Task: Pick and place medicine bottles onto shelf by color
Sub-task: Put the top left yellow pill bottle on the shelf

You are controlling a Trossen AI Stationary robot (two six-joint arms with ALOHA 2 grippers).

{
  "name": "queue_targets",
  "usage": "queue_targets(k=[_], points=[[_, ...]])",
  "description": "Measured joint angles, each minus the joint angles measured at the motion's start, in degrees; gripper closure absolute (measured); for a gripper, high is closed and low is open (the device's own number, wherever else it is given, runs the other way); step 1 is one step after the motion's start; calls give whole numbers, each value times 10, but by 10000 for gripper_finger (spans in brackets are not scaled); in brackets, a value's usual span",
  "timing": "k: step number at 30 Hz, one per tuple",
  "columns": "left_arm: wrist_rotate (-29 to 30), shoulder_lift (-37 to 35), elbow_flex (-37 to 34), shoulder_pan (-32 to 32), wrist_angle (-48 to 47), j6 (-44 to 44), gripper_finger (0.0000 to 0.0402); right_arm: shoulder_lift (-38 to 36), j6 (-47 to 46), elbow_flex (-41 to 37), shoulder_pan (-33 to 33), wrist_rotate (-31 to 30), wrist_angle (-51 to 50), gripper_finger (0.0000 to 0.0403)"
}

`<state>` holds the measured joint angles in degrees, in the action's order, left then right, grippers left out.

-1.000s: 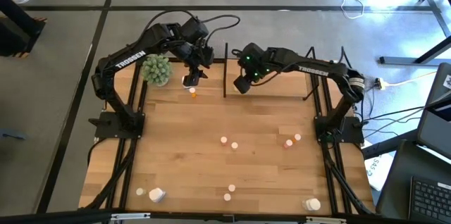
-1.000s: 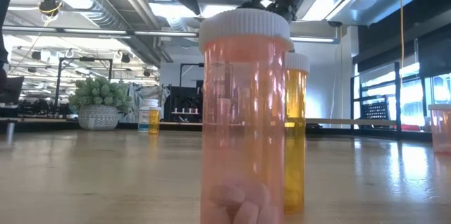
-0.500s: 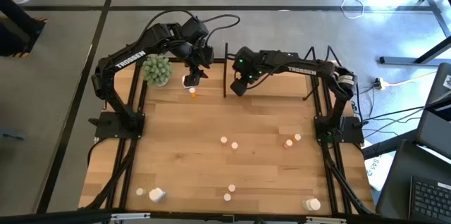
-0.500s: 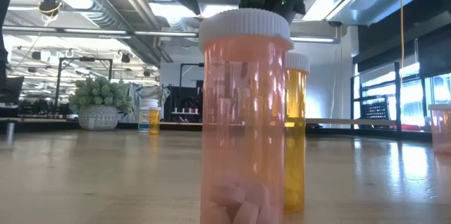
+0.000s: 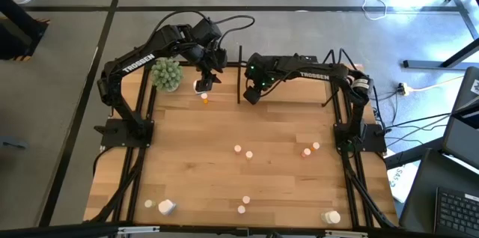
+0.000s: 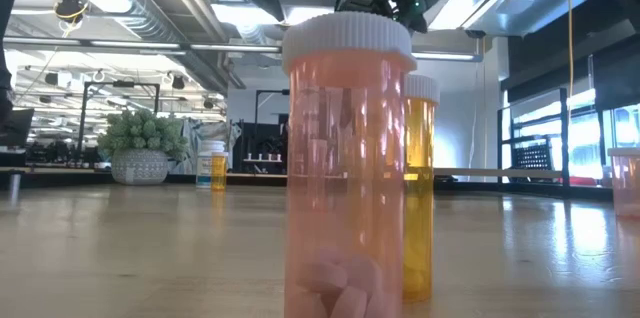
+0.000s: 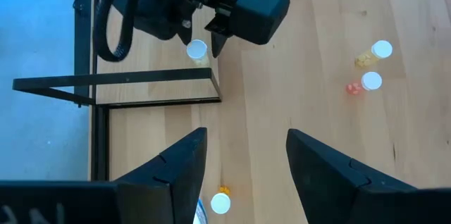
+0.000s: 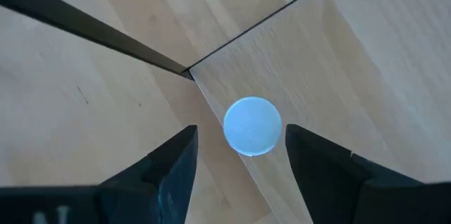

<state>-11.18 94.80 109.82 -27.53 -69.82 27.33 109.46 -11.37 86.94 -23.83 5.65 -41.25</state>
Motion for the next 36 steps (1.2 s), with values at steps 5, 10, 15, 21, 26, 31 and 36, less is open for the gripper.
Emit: queue_targets(k=[5, 10, 15, 21, 26, 31, 36], points=[[0, 0, 0, 0, 0, -2, 211, 4, 0, 0, 0, 0, 13, 185], [0, 0, 0, 0, 0, -2, 211, 4, 1, 0, 0, -1, 23, 190], [0, 0, 0, 0, 0, -2, 211, 4, -3, 0, 0, -2, 21, 206], [0, 0, 0, 0, 0, -2, 211, 4, -4, 0, 0, -19, 17, 209], [0, 0, 0, 0, 0, -3, 211, 4, -4, 0, 0, -30, 7, 209], [0, 0, 0, 0, 0, -2, 211, 4, -5, 0, 0, -30, 5, 209], [0, 0, 0, 0, 0, -3, 211, 4, -5, 0, 0, -30, 5, 209]])
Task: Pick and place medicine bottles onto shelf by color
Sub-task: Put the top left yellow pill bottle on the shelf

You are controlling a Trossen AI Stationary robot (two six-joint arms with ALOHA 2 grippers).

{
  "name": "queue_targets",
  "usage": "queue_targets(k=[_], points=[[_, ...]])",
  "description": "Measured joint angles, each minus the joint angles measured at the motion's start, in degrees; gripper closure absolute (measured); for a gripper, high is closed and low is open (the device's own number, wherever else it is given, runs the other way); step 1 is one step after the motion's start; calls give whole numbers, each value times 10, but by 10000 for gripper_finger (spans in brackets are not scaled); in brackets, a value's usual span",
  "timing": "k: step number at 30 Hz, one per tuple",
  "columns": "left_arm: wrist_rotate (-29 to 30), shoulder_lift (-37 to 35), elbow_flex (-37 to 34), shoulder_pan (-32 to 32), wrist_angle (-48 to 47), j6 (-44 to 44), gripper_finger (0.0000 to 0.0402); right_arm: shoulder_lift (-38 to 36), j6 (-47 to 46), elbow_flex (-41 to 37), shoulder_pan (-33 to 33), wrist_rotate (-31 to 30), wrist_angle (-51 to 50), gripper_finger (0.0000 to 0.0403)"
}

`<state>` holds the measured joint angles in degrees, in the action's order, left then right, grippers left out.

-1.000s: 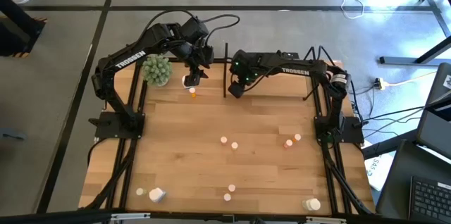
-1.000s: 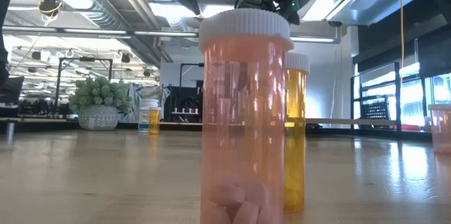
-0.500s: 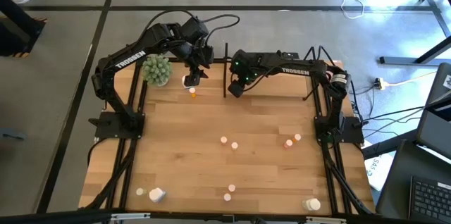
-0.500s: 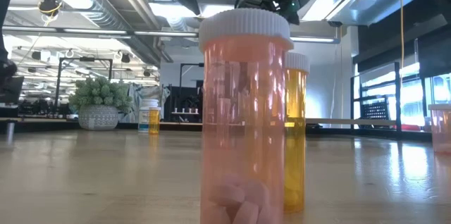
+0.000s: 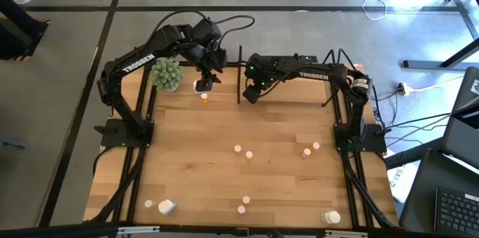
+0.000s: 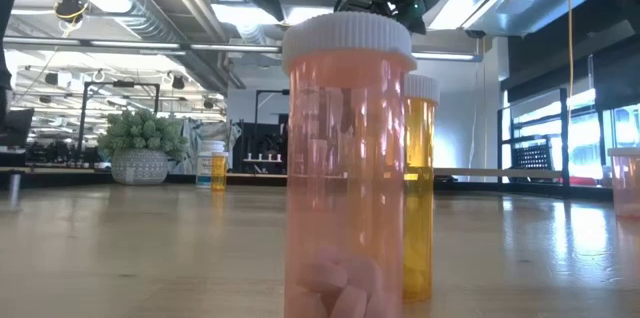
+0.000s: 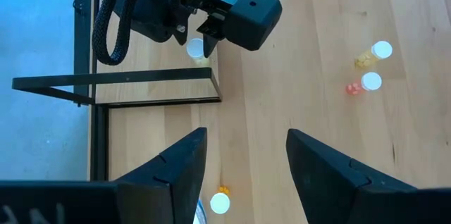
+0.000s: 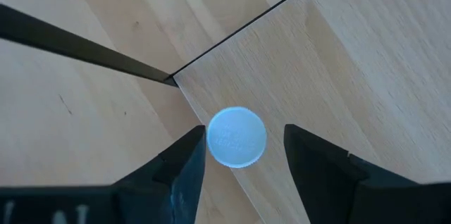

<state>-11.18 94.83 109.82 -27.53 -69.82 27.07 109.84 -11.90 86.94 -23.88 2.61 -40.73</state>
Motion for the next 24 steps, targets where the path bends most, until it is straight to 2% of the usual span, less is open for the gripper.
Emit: queue_targets(k=[14, 24], points=[[0, 0, 0, 0, 0, 0, 211, 0, -1, 0, 0, 0, 2, 215], [0, 0, 0, 0, 0, -2, 211, 0, -14, 0, 0, 0, 2, 278]])
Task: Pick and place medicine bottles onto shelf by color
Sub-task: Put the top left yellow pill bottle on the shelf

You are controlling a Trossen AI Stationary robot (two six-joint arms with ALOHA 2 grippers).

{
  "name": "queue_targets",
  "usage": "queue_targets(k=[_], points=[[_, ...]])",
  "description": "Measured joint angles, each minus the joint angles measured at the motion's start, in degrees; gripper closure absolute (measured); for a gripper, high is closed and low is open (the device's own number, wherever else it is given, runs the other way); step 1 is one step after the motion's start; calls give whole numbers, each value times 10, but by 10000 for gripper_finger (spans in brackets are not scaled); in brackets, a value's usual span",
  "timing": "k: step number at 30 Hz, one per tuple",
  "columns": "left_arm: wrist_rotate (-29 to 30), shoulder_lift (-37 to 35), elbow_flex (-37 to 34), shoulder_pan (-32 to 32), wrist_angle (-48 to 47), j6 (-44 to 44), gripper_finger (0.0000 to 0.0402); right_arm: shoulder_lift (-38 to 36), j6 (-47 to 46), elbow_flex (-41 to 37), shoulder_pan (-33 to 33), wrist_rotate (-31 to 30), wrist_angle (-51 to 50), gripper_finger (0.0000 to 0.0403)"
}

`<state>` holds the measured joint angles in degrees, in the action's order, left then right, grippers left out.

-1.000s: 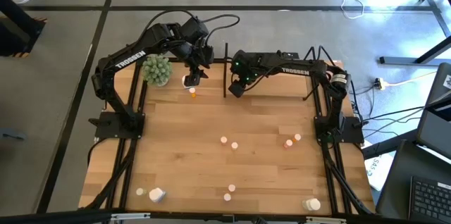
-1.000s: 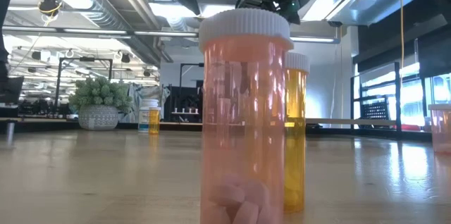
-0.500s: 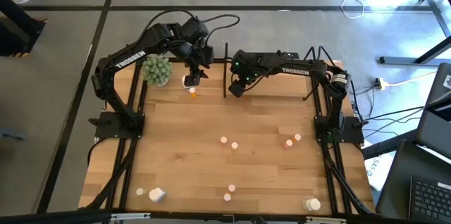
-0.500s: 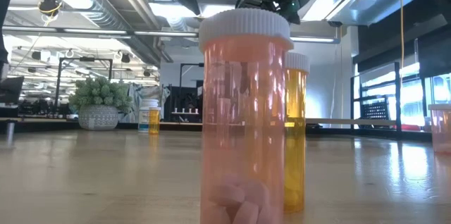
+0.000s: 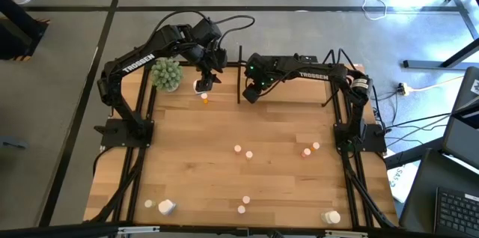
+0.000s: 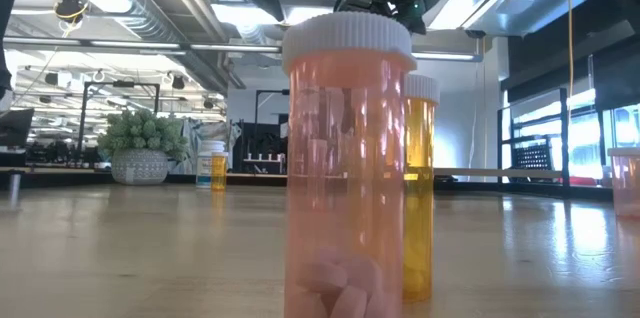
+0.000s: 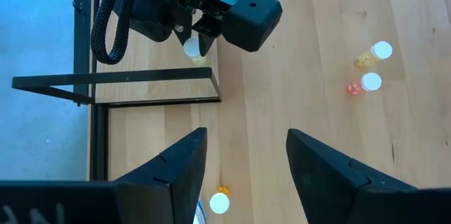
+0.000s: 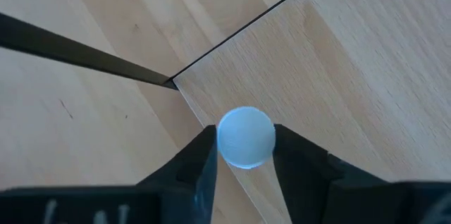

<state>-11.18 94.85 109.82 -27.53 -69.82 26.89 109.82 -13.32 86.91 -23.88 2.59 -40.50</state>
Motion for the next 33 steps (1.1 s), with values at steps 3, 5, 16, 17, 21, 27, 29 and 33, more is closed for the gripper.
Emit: queue_targets(k=[3, 5, 16, 17, 21, 27, 29, 33], points=[[0, 0, 0, 0, 0, 0, 211, 0, -1, 0, 0, 0, 2, 285], [0, 0, 0, 0, 0, 0, 211, 0, -5, 0, 0, 0, 4, 285], [0, 0, 0, 0, 0, 0, 211, 0, -24, 28, -45, 35, -6, 283], [0, 0, 0, 0, 0, 0, 211, 0, -18, 36, -50, 36, -7, 283], [0, 0, 0, 0, 0, 0, 211, 0, 4, 67, -69, 36, -7, 284], [0, 0, 0, 0, 0, 0, 211, 2, 19, 73, -90, 36, 17, 284], [0, 0, 0, 0, 0, 0, 211, 9, 20, 73, -97, 41, 24, 284], [0, 0, 0, 0, 2, 0, 211, 32, 31, 73, -105, 50, 32, 284]])
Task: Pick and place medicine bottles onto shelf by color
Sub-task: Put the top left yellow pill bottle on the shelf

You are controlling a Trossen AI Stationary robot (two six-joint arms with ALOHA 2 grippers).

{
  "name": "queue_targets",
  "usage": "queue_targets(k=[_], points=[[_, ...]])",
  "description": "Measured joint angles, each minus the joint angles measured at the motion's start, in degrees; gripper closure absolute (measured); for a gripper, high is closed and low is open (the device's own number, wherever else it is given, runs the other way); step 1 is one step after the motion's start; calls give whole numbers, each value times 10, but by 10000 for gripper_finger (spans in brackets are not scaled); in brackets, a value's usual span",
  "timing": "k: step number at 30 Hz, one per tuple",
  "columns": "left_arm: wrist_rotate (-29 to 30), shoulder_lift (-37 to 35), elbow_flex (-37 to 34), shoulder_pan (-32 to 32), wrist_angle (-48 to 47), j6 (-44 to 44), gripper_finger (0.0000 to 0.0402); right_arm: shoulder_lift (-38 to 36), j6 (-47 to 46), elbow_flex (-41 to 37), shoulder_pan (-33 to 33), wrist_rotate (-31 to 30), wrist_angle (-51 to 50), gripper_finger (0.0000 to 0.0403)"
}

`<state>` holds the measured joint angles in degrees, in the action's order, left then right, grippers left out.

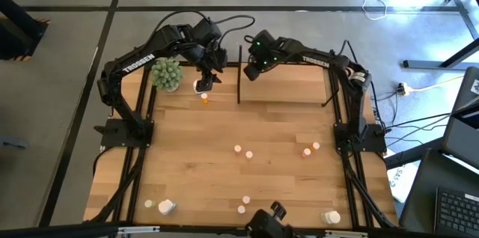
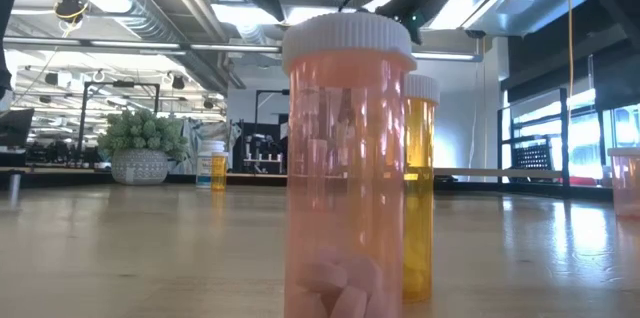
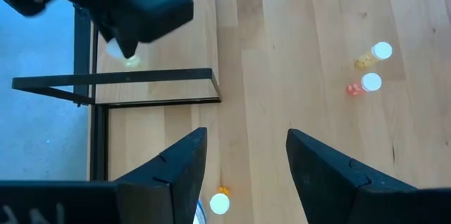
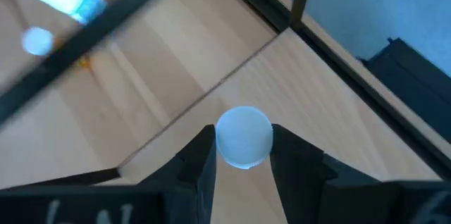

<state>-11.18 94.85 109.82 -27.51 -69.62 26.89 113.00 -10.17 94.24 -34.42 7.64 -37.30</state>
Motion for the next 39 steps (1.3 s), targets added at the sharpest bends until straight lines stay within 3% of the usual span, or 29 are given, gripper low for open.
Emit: queue_targets(k=[11, 31, 39], points=[[0, 0, 0, 0, 50, -25, 211, 9, 1, 0, -14, -29, 8, 284], [0, 0, 0, 0, 51, -25, 211, 28, 14, 0, -14, -5, 46, 283], [0, 0, 0, 0, 51, -25, 211, 28, 16, 0, -14, -30, 48, 280]])
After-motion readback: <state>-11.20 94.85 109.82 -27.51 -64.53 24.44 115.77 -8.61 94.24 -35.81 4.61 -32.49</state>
